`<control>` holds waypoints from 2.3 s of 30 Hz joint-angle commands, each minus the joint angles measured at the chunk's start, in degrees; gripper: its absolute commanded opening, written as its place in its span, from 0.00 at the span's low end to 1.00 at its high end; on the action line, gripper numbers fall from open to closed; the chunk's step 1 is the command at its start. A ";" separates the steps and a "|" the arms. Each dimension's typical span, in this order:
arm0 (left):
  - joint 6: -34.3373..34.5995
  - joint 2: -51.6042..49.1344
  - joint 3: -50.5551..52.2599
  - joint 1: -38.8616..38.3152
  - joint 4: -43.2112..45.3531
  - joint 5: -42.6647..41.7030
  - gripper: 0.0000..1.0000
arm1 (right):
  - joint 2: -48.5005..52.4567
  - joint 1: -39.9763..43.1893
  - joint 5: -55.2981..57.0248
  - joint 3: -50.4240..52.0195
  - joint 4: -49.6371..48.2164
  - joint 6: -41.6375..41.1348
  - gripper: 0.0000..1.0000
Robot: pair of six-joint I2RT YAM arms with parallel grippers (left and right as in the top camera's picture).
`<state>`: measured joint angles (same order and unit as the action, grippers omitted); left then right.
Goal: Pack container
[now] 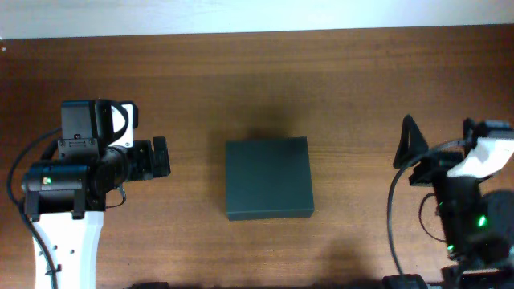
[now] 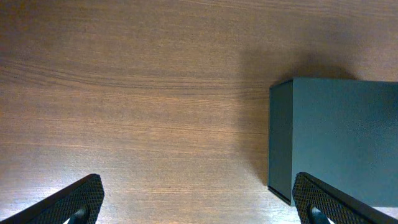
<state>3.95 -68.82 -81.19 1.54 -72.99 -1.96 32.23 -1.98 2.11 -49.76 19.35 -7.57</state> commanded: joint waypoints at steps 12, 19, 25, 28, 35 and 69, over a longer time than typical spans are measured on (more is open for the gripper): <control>-0.09 -0.17 0.26 0.28 0.11 -0.66 0.99 | -19.10 -0.26 -6.69 35.82 -41.38 -0.48 0.99; -0.09 -0.17 0.26 0.28 0.11 -0.63 0.99 | -21.88 -0.26 -6.64 40.13 -44.04 -0.46 0.99; -0.09 -0.17 0.26 0.28 0.11 -0.63 0.99 | -23.87 -0.26 -6.64 41.40 -44.06 -0.46 0.99; -0.09 -0.17 0.26 0.28 0.11 -0.63 0.99 | -26.49 -0.26 -6.67 42.64 -44.04 -0.46 0.99; -0.09 -0.17 0.26 0.28 0.11 -0.63 0.99 | -30.51 -0.26 -6.67 45.05 -44.02 -0.46 0.99; -0.09 -0.17 0.26 0.28 0.11 -0.63 0.99 | -32.04 -0.24 -7.98 49.44 -18.88 -0.46 0.99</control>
<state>3.95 -68.86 -81.19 1.54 -72.99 -1.96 0.84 -1.98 -5.50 -0.58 -0.80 -7.60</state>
